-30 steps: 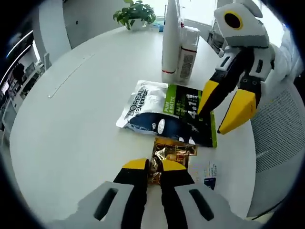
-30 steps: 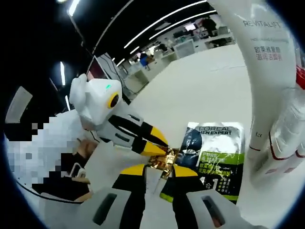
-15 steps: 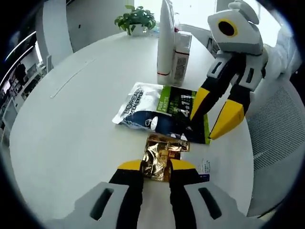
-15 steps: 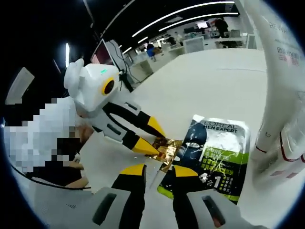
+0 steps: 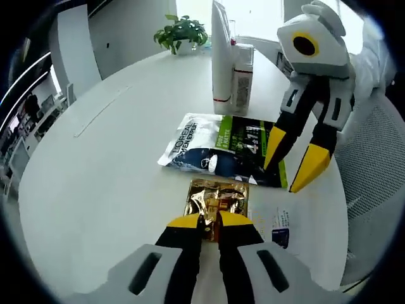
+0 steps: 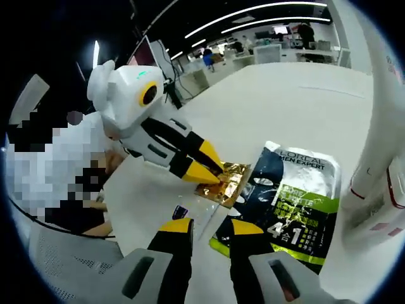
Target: Arrange the skincare products in the storage area until every visible bottle or jar stands upright without overlapping.
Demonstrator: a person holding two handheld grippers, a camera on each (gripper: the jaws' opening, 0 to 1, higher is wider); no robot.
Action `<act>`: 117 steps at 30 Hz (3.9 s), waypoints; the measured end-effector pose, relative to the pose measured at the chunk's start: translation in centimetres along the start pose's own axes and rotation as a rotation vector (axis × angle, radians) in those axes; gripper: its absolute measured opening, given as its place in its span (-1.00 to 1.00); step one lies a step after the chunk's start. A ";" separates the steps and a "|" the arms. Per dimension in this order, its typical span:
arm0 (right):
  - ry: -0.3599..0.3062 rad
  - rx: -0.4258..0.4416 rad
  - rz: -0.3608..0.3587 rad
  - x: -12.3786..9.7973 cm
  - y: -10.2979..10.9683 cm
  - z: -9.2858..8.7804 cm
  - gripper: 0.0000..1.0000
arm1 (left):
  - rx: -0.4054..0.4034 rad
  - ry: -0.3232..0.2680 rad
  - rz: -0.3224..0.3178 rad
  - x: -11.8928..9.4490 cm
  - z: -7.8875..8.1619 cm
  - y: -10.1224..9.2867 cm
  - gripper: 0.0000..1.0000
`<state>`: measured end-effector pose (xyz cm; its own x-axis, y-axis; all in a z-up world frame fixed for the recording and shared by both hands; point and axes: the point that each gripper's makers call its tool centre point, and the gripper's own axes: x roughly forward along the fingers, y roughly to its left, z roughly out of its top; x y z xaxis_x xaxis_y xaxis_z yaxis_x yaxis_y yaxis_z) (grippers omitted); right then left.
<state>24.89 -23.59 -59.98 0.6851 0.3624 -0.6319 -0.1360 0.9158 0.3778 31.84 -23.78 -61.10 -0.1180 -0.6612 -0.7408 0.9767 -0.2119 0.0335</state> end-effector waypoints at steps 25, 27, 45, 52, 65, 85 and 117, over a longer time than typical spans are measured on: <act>0.012 -0.010 0.001 5.6 0.6 3.2 -0.59 | -0.322 -0.265 0.029 -1.3 -2.2 1.0 -0.97; 0.009 0.082 0.005 5.7 0.1 3.2 -0.71 | -0.331 -0.278 0.034 -1.3 -2.4 1.0 -0.97; -0.077 0.247 0.027 5.1 0.5 3.7 -1.00 | -0.297 -0.260 0.041 -1.8 -2.0 0.6 -1.00; -0.130 0.187 0.030 3.7 0.8 5.6 -1.00 | -0.110 -0.167 0.105 -4.1 -1.2 1.2 -0.87; -0.120 -0.145 -0.024 1.3 1.1 6.7 -1.00 | 0.366 -0.023 0.188 -6.7 4.3 1.3 -0.64; -0.086 -0.591 -0.051 -0.9 3.0 7.0 -1.00 | 0.641 0.147 0.018 -5.3 5.6 -2.3 -0.78; -0.095 -0.518 -0.108 -2.4 -1.0 5.4 -0.94 | 0.395 -0.055 -0.039 -6.4 7.0 -3.8 -0.96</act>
<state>27.21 -26.28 -55.15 0.7728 0.2666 -0.5760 -0.3803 0.9211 -0.0839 27.59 -23.77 -51.80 -0.1735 -0.6825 -0.7100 0.8283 -0.4911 0.2696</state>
